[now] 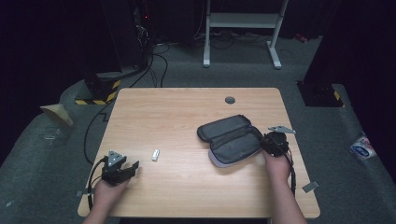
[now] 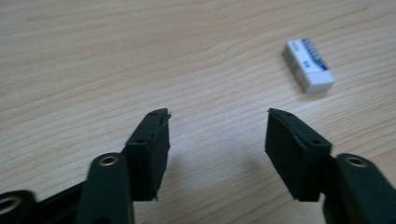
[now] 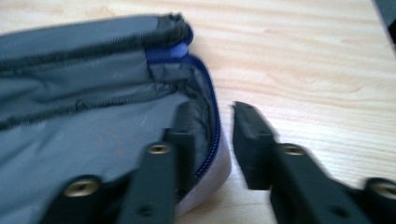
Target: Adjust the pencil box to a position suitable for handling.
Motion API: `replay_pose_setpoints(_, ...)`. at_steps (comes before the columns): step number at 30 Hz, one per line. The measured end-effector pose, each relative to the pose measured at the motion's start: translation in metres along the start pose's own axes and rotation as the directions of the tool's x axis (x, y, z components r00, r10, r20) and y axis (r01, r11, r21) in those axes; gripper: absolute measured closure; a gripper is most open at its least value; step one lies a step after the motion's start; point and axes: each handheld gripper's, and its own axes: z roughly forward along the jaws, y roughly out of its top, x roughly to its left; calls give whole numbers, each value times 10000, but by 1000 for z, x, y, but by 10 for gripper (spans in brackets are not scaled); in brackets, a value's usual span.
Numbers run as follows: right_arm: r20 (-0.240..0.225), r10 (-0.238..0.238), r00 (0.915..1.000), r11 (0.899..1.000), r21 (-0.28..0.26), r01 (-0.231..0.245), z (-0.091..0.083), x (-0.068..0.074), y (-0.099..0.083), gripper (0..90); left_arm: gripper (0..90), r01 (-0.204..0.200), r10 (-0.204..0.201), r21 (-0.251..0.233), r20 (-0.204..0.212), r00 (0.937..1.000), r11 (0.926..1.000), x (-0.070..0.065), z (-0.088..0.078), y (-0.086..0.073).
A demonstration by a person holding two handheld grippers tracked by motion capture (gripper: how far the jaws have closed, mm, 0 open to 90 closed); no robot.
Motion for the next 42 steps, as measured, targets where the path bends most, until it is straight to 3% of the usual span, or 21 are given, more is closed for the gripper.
replay_pose_setpoints(3,29,-251,9997,9996,-94,251,-2,4,-4,828,493,-82,83,-264,22,10000,9996,-5,-4,2)
replay_pose_setpoints(9,-122,-811,9966,9964,-255,808,-13,21,-17,832,575,-388,395,-578,106,9992,9976,-20,-8,8)
replay_pose_setpoints(15,-851,-758,9935,9961,-514,716,-26,47,-34,766,602,-446,476,-591,509,9976,9973,-35,-6,12)
replay_pose_setpoints(19,-1352,-829,9873,9949,-688,741,-34,68,-44,712,643,-1044,1089,-543,900,9900,9931,-62,-2,15)
replay_pose_setpoints(23,-1705,-997,9803,9930,-791,872,-40,83,-49,666,661,-1189,1240,-501,1149,9856,9916,-74,3,16)
replay_pose_setpoints(24,-1732,-1051,9793,9918,-908,903,-43,85,-50,661,666,-1395,1434,-410,1176,9827,9894,-80,7,18)
replay_pose_setpoints(27,-1767,-983,9793,9908,-1094,797,-48,85,-49,663,691,-1431,1469,-398,1199,9819,9889,-86,11,20)
replay_pose_setpoints(30,-1718,-835,9816,9879,-1432,590,-57,75,-48,707,699,-1721,1755,-370,1297,9759,9844,-96,19,26)
replay_pose_setpoints(32,-1558,-760,9849,9873,-1499,525,-57,69,-49,735,701,-1741,1782,-427,1289,9755,9838,-102,23,29)
replay_pose_setpoints(39,-1006,-489,9937,9951,-900,399,-39,53,-51,772,745,-1274,1314,-367,1408,9813,9912,-111,40,39)
replay_pose_setpoints(42,-932,-379,9949,9971,-690,315,-31,50,-49,760,746,-1349,1377,-289,1453,9798,9904,-116,47,45)
